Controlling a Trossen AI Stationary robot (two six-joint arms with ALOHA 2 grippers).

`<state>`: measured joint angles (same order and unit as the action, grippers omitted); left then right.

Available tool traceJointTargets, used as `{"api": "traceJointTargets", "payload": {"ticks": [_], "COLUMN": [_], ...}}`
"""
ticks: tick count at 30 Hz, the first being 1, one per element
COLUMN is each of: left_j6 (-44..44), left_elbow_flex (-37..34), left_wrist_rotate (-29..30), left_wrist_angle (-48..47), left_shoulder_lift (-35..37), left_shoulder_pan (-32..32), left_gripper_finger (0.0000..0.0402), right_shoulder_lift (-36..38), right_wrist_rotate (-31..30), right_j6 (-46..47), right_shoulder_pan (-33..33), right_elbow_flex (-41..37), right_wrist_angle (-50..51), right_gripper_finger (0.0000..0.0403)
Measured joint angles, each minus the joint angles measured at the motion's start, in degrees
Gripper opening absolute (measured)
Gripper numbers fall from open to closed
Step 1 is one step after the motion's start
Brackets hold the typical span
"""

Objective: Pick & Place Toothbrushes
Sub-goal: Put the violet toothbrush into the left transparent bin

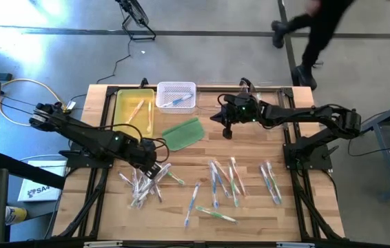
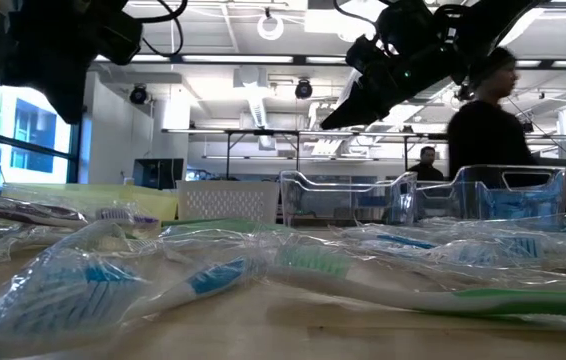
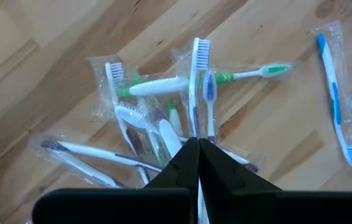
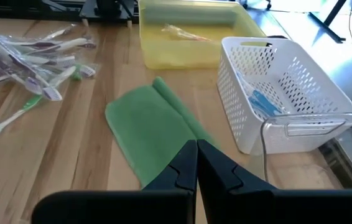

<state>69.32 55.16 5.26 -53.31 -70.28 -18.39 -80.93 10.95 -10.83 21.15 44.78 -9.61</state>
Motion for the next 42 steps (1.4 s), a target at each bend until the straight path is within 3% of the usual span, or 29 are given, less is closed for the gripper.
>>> {"api": "traceJointTargets", "payload": {"ticks": [13, 17, 27, 34, 42], "left_j6": [-0.9, 0.3, 11.2, 13.7, 21.4], "left_elbow_flex": [0.0, 0.0, 0.0, -3.4, -11.3], "left_wrist_rotate": [-1.7, -1.7, -3.2, -2.9, -7.7], "left_wrist_angle": [-0.3, -2.7, -10.8, -11.7, -7.6], "left_shoulder_lift": [-0.2, -0.2, -0.2, -0.1, -0.1], "left_shoulder_pan": [0.0, 0.0, 0.0, 0.0, 0.0], "left_gripper_finger": [0.0007, 0.0037, 0.0163, 0.0176, 0.0177], "right_shoulder_lift": [0.0, 0.0, 0.0, 0.0, 0.0], "right_wrist_rotate": [-0.3, -0.3, -0.3, -0.3, -0.3], "right_j6": [0.0, 0.0, -0.2, -1.1, -1.1], "right_shoulder_pan": [0.0, 0.0, 0.0, 0.0, 0.0], "right_elbow_flex": [0.0, 0.0, 0.0, 0.0, 0.0], "right_wrist_angle": [0.4, 0.4, 1.4, 1.9, 2.1], "right_gripper_finger": [0.0002, 0.0002, 0.0002, 0.0002, 0.0002]}}
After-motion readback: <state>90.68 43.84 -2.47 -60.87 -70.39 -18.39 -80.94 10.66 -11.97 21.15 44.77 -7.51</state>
